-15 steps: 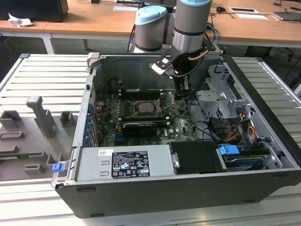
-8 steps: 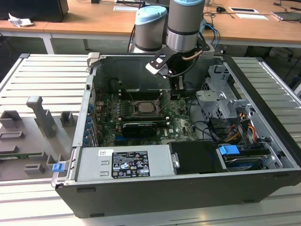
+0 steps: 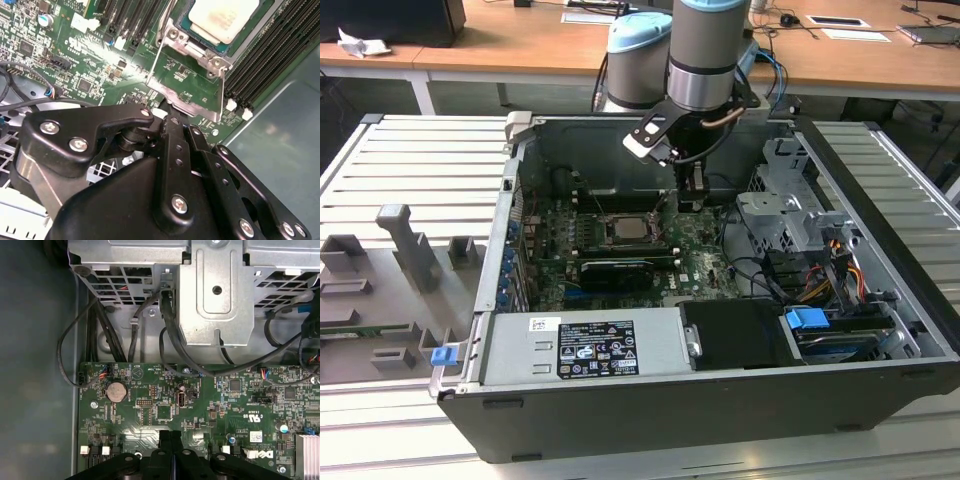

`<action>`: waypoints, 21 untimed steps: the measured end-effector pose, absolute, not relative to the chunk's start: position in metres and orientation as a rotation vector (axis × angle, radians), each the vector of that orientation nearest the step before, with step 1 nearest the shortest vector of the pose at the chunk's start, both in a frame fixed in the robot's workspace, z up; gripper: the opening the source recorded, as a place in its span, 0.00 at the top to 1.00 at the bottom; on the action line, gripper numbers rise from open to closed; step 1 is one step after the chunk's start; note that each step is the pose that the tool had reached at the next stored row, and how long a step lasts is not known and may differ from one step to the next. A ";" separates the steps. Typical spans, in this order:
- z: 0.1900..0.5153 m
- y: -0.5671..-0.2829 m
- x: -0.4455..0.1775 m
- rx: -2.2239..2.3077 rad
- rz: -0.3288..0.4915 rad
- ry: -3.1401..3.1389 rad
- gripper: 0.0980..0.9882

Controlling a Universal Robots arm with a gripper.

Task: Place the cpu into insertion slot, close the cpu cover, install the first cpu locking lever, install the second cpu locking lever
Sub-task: 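Close the cpu cover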

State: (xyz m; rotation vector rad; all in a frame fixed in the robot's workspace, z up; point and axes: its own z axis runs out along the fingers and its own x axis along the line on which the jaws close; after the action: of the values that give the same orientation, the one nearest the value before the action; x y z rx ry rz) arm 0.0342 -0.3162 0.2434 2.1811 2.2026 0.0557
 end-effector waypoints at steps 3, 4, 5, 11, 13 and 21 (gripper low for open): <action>0.243 -0.316 0.032 2.181 0.056 2.203 0.99; 0.243 -0.316 0.032 2.181 0.056 2.203 0.99; 0.243 -0.316 0.031 2.181 0.056 2.203 0.99; 0.243 -0.316 0.026 2.181 0.056 2.203 0.99; 0.243 -0.316 0.024 2.181 0.056 2.203 0.99; 0.242 -0.316 0.005 2.181 0.056 2.203 0.99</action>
State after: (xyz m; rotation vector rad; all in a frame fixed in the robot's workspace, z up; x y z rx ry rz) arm 0.0052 -0.3162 0.2419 2.1809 2.2028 0.0559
